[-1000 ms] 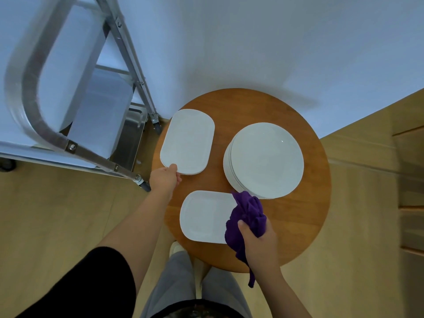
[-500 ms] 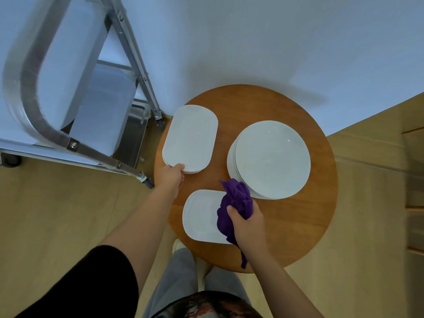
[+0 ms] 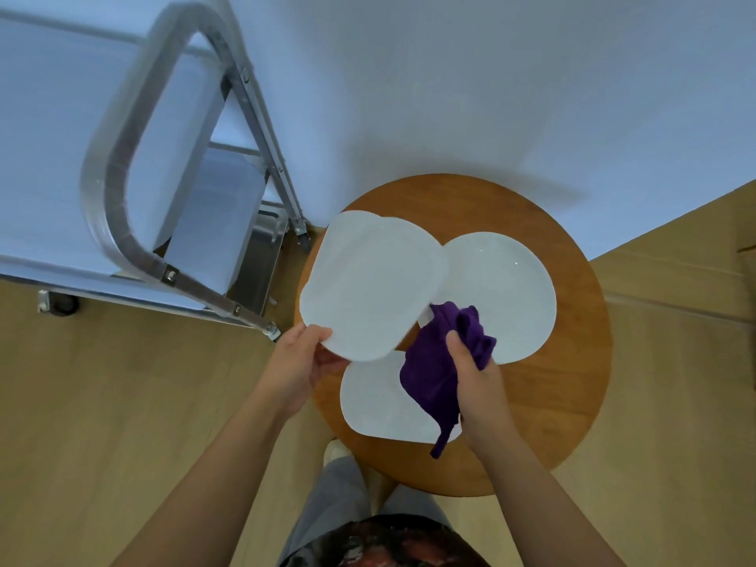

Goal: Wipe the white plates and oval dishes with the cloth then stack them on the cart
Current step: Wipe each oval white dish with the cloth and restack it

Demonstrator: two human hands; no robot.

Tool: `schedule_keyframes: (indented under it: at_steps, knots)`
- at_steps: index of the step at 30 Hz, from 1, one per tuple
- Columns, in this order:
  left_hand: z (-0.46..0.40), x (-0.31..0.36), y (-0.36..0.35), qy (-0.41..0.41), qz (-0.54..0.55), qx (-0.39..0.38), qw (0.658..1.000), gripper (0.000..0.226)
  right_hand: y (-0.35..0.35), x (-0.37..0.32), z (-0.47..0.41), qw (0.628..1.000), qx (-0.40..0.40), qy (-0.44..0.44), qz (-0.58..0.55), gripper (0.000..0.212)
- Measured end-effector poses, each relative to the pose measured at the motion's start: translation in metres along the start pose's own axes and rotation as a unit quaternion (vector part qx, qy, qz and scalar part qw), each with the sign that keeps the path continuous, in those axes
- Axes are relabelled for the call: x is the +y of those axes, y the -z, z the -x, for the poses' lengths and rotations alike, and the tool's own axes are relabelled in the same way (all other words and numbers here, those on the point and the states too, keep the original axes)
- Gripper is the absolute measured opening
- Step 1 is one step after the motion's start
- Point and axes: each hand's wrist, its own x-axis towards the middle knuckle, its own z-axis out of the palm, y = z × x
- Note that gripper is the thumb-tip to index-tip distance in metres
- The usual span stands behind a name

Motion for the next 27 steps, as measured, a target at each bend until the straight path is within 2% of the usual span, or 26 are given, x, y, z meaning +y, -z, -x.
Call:
schedule_keyframes:
  at_steps: [4,7,9,11,12,15,17,19,21,22,24,25,27]
  knots:
    - [0.04,0.006,0.004,-0.006,-0.049,-0.087,0.995,0.021,0.006,-0.022,0.013,0.995,0.025,-0.003,-0.1,0.025]
    - [0.061,0.013,0.001,-0.003,-0.073,-0.117,0.99,0.021,0.021,-0.036,0.027,0.99,0.041,-0.013,-0.133,0.03]
    - [0.074,0.016,-0.007,-0.019,-0.101,-0.091,0.991,0.02,0.028,-0.041,0.039,0.988,0.043,-0.013,-0.148,0.029]
    - [0.081,0.015,-0.02,-0.041,-0.111,-0.012,0.993,0.023,0.034,-0.045,0.052,0.987,0.046,0.0,-0.157,0.026]
    - [0.084,0.014,-0.028,-0.04,-0.092,0.013,0.995,0.028,0.035,-0.046,0.059,0.986,0.043,0.011,-0.158,0.025]
    - [0.095,0.016,-0.051,0.0,0.071,-0.029,0.997,0.042,0.04,-0.047,0.078,0.989,0.03,0.026,-0.143,0.022]
    - [0.101,0.015,-0.059,0.014,0.151,-0.02,0.988,0.044,0.046,-0.047,0.088,0.99,0.022,0.022,-0.139,0.019]
    - [0.107,0.016,-0.064,-0.005,0.154,0.002,0.988,0.043,0.057,-0.051,0.093,0.987,0.04,0.027,-0.156,0.014]
    - [0.112,0.018,-0.068,-0.035,0.135,0.021,0.99,0.04,0.071,-0.058,0.096,0.979,0.061,0.072,-0.182,0.01]
    - [0.115,0.018,-0.071,-0.051,0.119,0.03,0.991,0.039,0.077,-0.061,0.098,0.977,0.066,0.115,-0.166,0.009]
    - [0.121,0.022,-0.077,-0.074,0.087,0.051,0.992,0.038,0.086,-0.066,0.102,0.967,0.066,0.241,-0.046,0.017]
    - [0.123,0.022,-0.08,-0.08,0.067,0.062,0.993,0.038,0.089,-0.067,0.101,0.947,0.06,0.311,0.048,0.025]
    - [0.13,0.02,-0.09,-0.11,-0.003,0.062,0.992,0.036,0.092,-0.068,0.091,0.867,0.056,0.395,0.299,0.046]
